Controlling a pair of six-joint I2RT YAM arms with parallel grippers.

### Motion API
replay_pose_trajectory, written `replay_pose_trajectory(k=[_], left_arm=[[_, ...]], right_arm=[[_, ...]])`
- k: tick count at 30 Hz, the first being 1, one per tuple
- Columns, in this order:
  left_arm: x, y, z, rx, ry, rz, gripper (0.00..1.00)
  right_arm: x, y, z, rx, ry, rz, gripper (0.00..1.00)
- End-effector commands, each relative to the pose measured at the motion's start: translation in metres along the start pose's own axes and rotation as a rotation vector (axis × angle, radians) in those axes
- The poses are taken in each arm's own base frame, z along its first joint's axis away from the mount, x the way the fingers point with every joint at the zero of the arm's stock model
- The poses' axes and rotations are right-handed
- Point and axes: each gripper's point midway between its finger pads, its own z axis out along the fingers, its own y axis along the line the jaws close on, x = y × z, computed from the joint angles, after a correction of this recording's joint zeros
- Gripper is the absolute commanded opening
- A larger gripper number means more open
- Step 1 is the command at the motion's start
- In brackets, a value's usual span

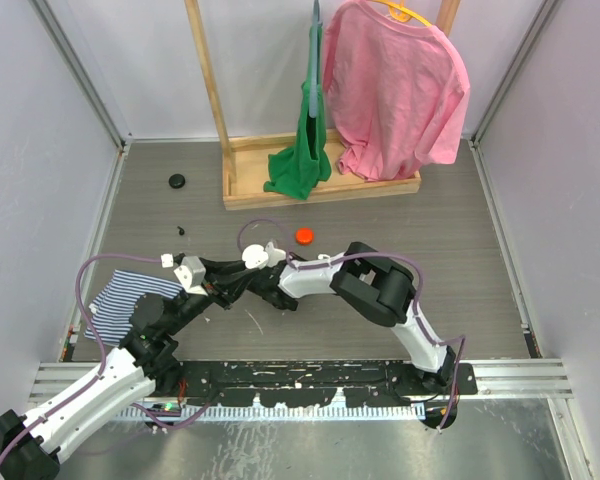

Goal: Insert the wireless bluetooth earbuds into the charging case
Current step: Adjust the earbud at the center of the board.

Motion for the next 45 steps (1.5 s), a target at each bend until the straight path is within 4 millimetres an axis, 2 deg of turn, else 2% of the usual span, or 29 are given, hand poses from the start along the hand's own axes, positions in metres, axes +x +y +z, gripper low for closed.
replay_pose_trajectory(k=[1, 5, 8, 14, 17, 20, 23, 30, 34, 38, 42, 45], left_arm=[[-0.014, -0.001, 0.001, 0.001, -0.053, 0.003, 0.05], [-0.014, -0.001, 0.001, 0.001, -0.053, 0.004, 0.05], [-0.015, -0.001, 0.001, 0.001, -0.053, 0.004, 0.05], [-0.015, -0.001, 0.001, 0.001, -0.055, 0.004, 0.05], [-0.016, -0.001, 0.001, 0.001, -0.057, 0.008, 0.05], [-0.016, -0.001, 0.000, -0.002, -0.059, 0.009, 0.05], [-0.017, 0.000, 0.000, -0.004, -0.060, 0.011, 0.05], [-0.016, 0.000, 0.000, -0.006, -0.059, 0.012, 0.05], [-0.016, 0.000, 0.000, -0.005, -0.056, 0.013, 0.05], [-0.016, 0.000, 0.000, -0.004, -0.057, 0.014, 0.05], [-0.016, 0.000, 0.000, -0.002, -0.057, 0.012, 0.05], [-0.016, -0.001, 0.000, -0.001, -0.059, 0.012, 0.05]], right_arm=[[0.012, 0.048, -0.007, -0.173, 0.051, 0.019, 0.14], [0.016, 0.055, -0.011, -0.202, 0.061, 0.007, 0.14], [0.013, 0.048, -0.016, -0.217, 0.048, 0.021, 0.14], [-0.008, 0.015, -0.035, -0.274, -0.029, 0.052, 0.15], [-0.015, -0.002, -0.038, -0.305, -0.060, 0.068, 0.21], [-0.018, -0.015, -0.035, -0.353, -0.084, 0.086, 0.27], [-0.021, -0.026, -0.030, -0.415, -0.107, 0.118, 0.28], [-0.036, -0.047, -0.021, -0.646, -0.216, 0.216, 0.39], [-0.045, -0.052, -0.019, -0.759, -0.293, 0.211, 0.43], [-0.047, -0.051, -0.017, -0.841, -0.371, 0.109, 0.45], [-0.046, -0.047, -0.016, -0.903, -0.433, -0.011, 0.52], [-0.048, -0.049, -0.011, -0.947, -0.471, -0.051, 0.53]])
